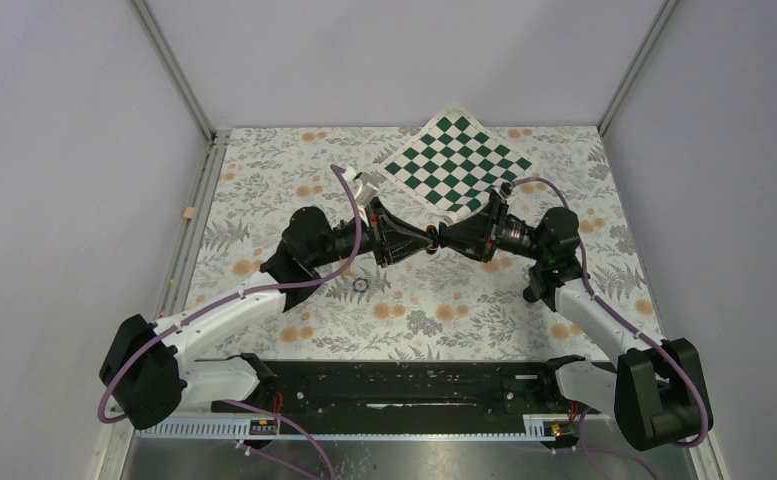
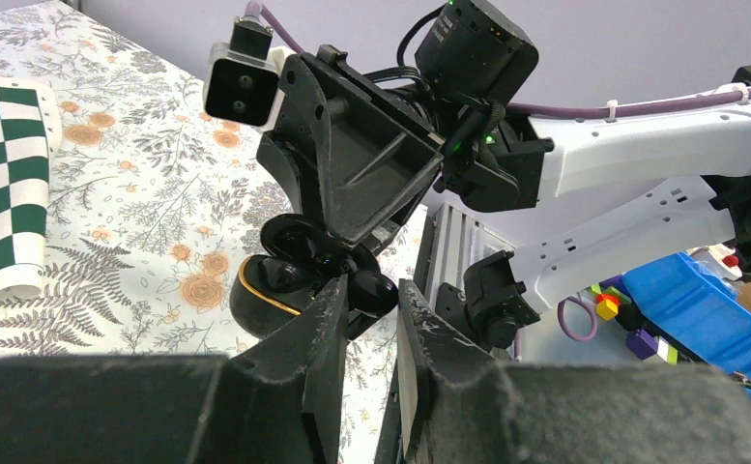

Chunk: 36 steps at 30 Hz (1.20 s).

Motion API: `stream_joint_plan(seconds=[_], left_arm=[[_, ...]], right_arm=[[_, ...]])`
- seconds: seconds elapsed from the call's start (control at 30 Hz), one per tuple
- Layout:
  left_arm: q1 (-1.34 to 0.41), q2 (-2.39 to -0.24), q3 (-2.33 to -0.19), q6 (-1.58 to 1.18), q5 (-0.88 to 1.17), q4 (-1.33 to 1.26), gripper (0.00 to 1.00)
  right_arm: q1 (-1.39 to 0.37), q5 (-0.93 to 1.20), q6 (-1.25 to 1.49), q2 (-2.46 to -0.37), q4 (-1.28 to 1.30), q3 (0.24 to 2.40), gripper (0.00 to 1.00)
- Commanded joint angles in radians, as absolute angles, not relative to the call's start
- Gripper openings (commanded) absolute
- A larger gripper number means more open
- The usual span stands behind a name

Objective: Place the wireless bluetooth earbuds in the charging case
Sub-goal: Insert the right earbud into the right side groove of the charging case.

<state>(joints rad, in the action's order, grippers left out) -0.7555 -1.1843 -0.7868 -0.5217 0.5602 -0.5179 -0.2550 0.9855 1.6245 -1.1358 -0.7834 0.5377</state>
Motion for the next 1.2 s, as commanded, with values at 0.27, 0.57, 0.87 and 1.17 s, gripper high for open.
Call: stream_joint_plan(seconds=[0.27,0.57,0.87,1.17], left_arm=[[-0.758,-1.201,-0.732,-0.643,0.532,-0.790,0.00],[-0.769,-1.205,-0.724,-0.611,0.492,-0.774,0.00],[-0.804,-1.180,-0.729,-0.519,0.400,-0.686,0.00],[-0.819,-1.188,-0.730,-0.509,0.382,-0.696,0.00]], right_arm=[[-0.252,0.986,1.625,-1.105,-0.844,0.529,0.00],[-0.253,0.977,1.635,-1.100,-0.857,0.524,0.00],[-0.253,0.968,1.665,-1.083,-0.858,0.514,0.00],[-0.256,0.963,1.664,-1.080,-0.849,0.512,0.00]])
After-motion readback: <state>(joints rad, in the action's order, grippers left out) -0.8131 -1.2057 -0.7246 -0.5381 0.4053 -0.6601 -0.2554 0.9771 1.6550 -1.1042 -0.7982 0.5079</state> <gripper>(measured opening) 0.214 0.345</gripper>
